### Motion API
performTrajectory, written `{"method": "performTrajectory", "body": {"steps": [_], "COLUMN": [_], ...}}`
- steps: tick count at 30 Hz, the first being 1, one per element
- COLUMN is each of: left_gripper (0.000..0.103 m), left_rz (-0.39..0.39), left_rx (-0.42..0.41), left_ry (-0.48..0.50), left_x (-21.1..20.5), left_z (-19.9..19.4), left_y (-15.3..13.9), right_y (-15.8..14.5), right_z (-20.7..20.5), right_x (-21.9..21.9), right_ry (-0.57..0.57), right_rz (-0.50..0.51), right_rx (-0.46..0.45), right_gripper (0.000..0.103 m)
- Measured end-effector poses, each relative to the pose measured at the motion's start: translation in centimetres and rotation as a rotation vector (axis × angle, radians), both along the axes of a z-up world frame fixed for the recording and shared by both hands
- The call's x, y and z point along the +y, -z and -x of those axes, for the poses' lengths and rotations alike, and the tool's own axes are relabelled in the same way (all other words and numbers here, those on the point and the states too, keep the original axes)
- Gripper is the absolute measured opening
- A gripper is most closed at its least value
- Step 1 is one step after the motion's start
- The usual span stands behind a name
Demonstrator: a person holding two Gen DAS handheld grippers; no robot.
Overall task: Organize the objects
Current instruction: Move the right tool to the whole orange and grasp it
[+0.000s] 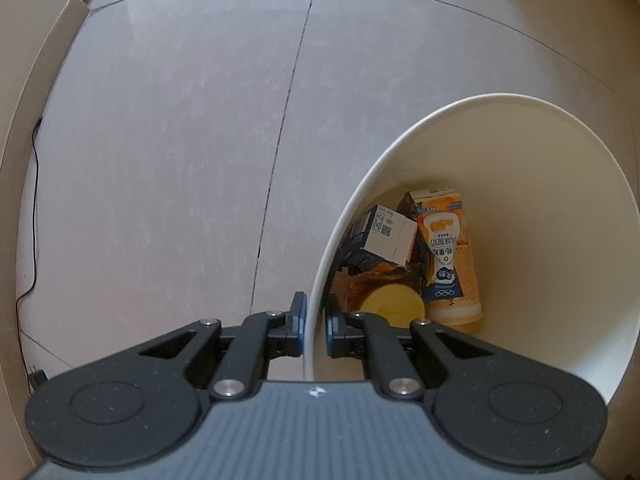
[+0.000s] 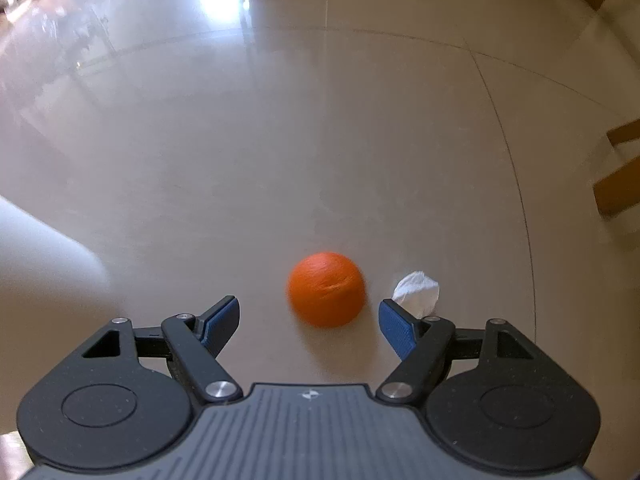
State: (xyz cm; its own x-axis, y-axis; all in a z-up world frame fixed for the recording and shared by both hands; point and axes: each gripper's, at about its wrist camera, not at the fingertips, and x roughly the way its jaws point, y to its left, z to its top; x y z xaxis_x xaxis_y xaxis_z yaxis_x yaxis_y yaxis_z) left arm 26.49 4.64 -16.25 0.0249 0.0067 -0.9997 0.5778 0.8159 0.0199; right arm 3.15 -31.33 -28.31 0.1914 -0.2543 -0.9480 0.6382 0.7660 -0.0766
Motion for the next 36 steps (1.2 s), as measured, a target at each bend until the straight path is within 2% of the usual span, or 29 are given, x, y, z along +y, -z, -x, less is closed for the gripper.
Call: {"method": "performTrajectory", "body": {"steps": [5, 11, 18, 30, 36], "left_gripper": [0.007, 0.007, 0.007, 0.007, 0.007], "left_rz": [0.013, 0.014, 0.014, 0.016, 0.018], "left_rx": [-0.005, -0.011, -0.018, -0.024, -0.028], "left_ry": [-0.007, 0.003, 0.012, 0.007, 0.005], "left_x": [0.1, 0.2, 0.1, 0.2, 0.2], "left_z": [0.2, 0.3, 0.5, 0.7, 0.7], "left_y": [0.1, -0.3, -0.4, -0.4, -0.4], "right_y": [5.8, 9.5, 10.3, 10.9, 10.6], "right_z": [-1.0, -2.0, -2.8, -2.2, -2.3], "right_x": [-2.2, -3.0, -3.1, -3.8, -4.1], "right_ry": [0.002, 0.007, 0.012, 0.057, 0.061], "right_rz": [0.001, -0.005, 0.002, -0.043, -0.061], "right_rx": [0.035, 0.049, 0.053, 0.059, 0.083], "right_gripper": [0.081, 0.081, 0.082, 0.082, 0.073]}}
